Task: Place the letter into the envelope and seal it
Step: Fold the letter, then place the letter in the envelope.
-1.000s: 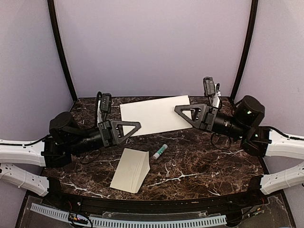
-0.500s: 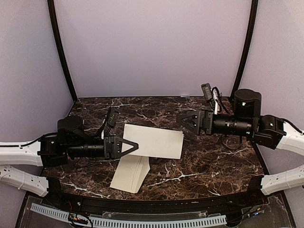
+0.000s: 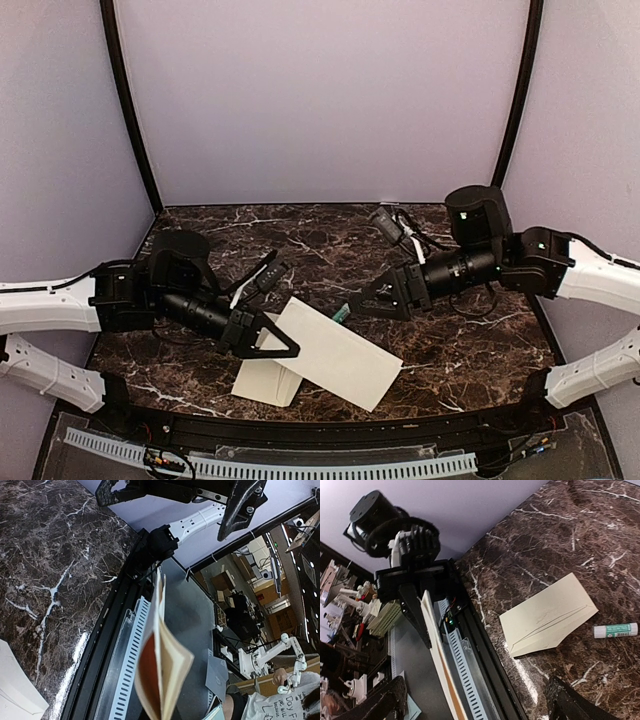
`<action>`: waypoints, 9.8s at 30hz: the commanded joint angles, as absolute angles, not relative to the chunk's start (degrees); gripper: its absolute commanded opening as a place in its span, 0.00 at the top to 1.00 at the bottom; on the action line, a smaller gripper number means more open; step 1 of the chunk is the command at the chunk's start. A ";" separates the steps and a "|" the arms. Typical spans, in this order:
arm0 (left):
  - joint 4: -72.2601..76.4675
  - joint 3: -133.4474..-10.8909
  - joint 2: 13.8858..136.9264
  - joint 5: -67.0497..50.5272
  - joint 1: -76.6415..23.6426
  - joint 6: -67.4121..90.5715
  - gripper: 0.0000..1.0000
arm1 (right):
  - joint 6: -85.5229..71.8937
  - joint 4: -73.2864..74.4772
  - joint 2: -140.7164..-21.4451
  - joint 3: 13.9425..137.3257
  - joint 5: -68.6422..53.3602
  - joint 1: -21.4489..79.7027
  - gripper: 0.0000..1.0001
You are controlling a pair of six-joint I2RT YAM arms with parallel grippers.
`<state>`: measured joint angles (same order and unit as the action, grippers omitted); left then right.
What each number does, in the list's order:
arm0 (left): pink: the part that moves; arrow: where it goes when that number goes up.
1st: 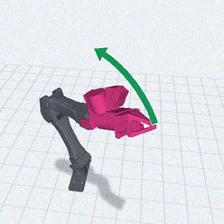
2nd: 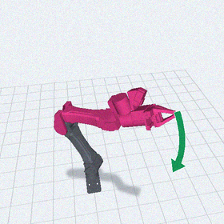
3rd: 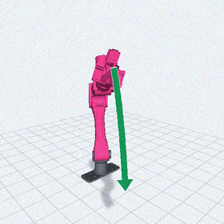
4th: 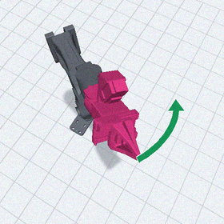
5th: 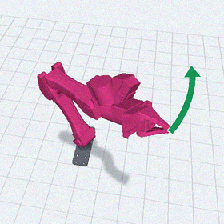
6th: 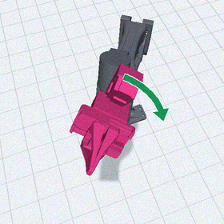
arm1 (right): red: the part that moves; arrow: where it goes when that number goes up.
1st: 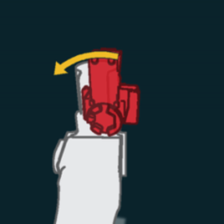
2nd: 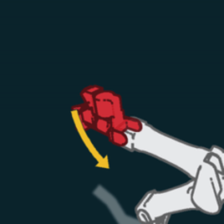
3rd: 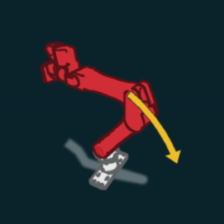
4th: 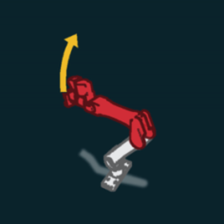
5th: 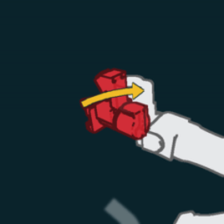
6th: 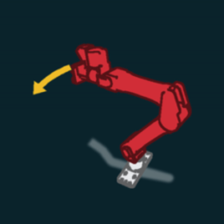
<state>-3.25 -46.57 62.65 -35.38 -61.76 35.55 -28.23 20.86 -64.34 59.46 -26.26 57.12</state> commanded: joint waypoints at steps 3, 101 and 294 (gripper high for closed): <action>-6.20 -50.05 64.11 -43.37 -61.61 31.34 1.00 | -29.49 13.78 -66.96 59.05 -37.08 60.53 0.15; 3.68 -19.80 66.70 -14.09 -45.08 48.78 0.45 | -80.57 -9.39 -97.53 48.84 -2.82 67.63 1.00; 10.92 -22.23 77.91 -20.87 -45.07 48.57 0.82 | -60.03 15.92 -112.63 71.27 4.02 68.97 0.77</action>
